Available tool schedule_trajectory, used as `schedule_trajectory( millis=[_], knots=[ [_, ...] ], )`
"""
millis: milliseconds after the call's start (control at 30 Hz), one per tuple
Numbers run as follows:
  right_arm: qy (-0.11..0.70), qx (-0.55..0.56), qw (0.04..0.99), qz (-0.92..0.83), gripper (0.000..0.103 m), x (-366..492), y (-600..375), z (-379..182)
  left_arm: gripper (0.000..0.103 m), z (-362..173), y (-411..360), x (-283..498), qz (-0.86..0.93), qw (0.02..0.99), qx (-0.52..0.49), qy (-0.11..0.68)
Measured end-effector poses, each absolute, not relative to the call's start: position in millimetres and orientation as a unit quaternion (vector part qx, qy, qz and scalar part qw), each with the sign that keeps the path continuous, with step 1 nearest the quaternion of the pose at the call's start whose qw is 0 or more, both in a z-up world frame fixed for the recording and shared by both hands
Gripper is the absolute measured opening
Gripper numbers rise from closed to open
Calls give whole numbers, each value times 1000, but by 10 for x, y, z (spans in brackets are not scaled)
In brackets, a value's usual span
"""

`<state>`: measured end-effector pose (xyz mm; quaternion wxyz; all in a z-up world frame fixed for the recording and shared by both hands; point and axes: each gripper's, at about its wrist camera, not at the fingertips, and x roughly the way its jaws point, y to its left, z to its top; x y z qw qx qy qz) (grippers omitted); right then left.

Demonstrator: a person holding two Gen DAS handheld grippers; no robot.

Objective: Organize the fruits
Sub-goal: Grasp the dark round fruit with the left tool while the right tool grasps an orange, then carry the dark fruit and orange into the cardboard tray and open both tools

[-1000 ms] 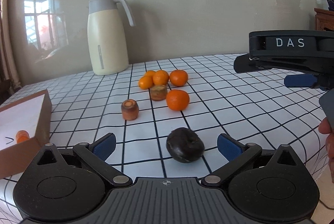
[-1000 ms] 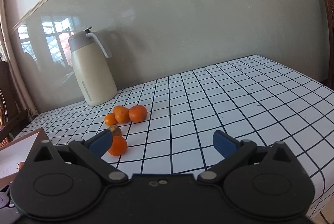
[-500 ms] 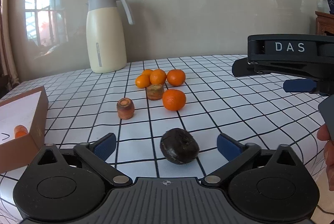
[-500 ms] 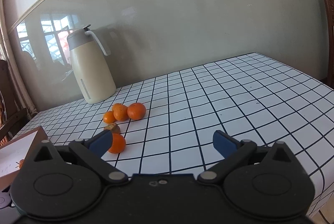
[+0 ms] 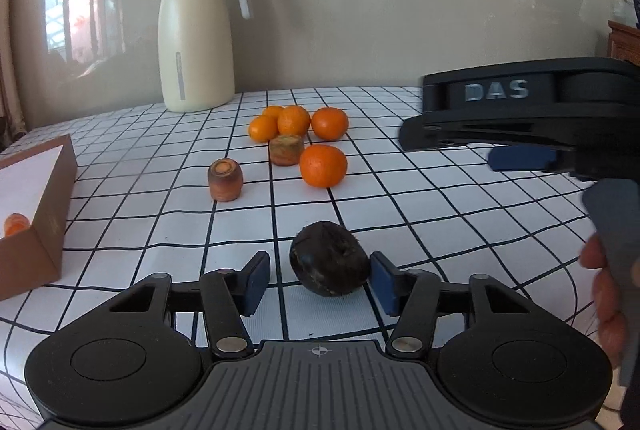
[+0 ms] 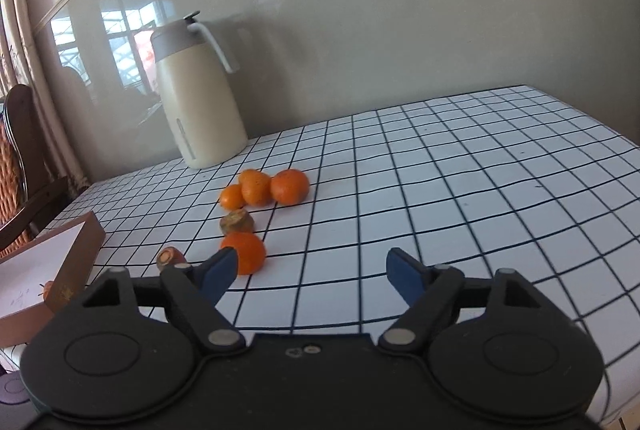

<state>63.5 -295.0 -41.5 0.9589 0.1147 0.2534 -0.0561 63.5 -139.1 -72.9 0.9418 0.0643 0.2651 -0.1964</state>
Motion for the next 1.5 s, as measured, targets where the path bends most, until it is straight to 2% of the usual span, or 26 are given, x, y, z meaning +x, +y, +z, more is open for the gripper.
schedule_trajectory(
  millis=[33, 733, 1000, 1067, 1133, 1500],
  knots=[
    [255, 113, 959, -53, 73, 653, -2931, -421, 41, -730, -1392, 631, -199, 942, 63, 264],
    [304, 87, 949, -16, 51, 1194, -2575, -629, 40, -780, -918, 1195, -103, 959, 23, 261],
    [318, 94, 943, -25, 49, 1428, -2555, -692, 40, -779, -801, 1401, -90, 959, 18, 268],
    [319, 88, 943, -26, 46, 1470, -2539, -699, 40, -785, -819, 1416, -90, 959, 23, 267],
    [320, 86, 943, -26, 33, 1507, -2535, -703, 40, -794, -819, 1441, -90, 959, 24, 266],
    [317, 65, 946, -29, 29, 1451, -2489, -709, 40, -784, -818, 1475, -83, 960, 21, 268]
  ],
)
